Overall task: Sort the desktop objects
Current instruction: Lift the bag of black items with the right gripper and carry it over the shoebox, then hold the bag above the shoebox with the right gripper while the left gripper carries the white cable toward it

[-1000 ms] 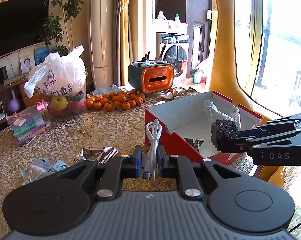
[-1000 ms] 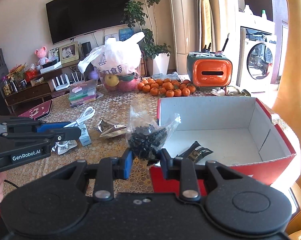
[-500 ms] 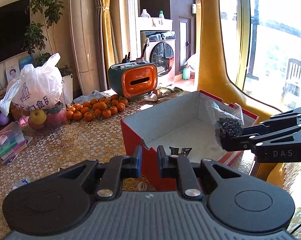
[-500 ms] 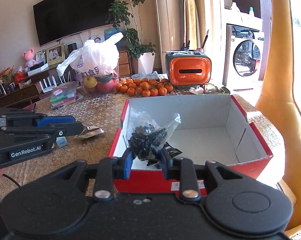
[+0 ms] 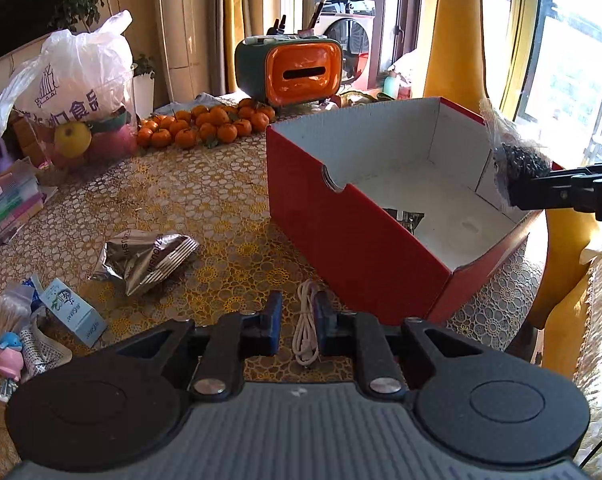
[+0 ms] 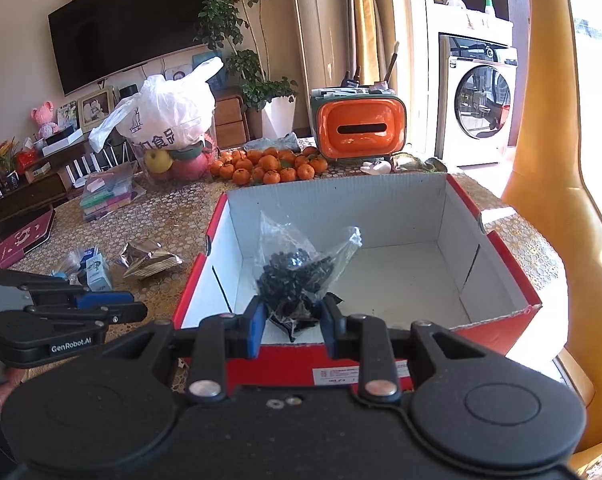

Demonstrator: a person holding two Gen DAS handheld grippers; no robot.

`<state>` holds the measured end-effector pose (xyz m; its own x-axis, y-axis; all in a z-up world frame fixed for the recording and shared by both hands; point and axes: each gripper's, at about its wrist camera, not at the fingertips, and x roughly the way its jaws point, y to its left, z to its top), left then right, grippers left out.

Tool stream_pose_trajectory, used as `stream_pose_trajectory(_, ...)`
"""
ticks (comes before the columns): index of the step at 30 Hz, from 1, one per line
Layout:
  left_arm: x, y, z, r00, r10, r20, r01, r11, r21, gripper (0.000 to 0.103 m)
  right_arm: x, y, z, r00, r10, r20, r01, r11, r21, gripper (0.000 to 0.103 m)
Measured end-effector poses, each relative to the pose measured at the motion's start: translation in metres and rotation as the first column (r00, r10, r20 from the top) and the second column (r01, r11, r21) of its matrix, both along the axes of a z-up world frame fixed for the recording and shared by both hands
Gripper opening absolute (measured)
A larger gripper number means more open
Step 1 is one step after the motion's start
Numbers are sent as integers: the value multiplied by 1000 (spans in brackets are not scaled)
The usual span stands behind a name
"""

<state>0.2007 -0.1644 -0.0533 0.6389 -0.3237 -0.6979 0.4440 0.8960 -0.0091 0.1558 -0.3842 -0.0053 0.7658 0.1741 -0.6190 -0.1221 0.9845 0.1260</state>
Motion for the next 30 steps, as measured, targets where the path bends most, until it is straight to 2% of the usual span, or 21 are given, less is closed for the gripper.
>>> stream_pose_trajectory(5, 7, -3, -17, 999, -7, -43, 7, 1000, 2, 16, 4, -1, -5, 1000, -3, -12, 3, 1000, -3, 28)
stream_pose_trajectory(7, 9, -4, -22, 999, -4, -49, 4, 1000, 8, 20, 5, -1, -6, 1000, -3, -12, 3, 1000, -5, 28)
stream_pose_trajectory(11, 13, -5, -30, 998, -15, -59, 15, 1000, -7, 51, 7, -1, -7, 1000, -4, -12, 4, 1000, -8, 28)
stream_pose_trajectory(14, 18, -4, -36, 996, -27, -89, 25, 999, -29, 52, 7, -2, -7, 1000, -6, -13, 5, 1000, -10, 28)
stream_pose_trajectory(20, 21, -5, -51, 993, -39, -112, 37, 999, -23, 52, 9, -3, -10, 1000, -6, -18, 6, 1000, -10, 28)
stream_pose_trajectory(25, 20, -9, -55, 994, -38, -98, 37, 999, -7, 52, 10, -3, -12, 1000, -7, -21, 7, 1000, -12, 28)
stream_pose_trajectory(30, 17, -15, -57, 997, -44, -67, 47, 998, 40, 52, 10, -3, -12, 1000, -9, -23, 8, 1000, -14, 28)
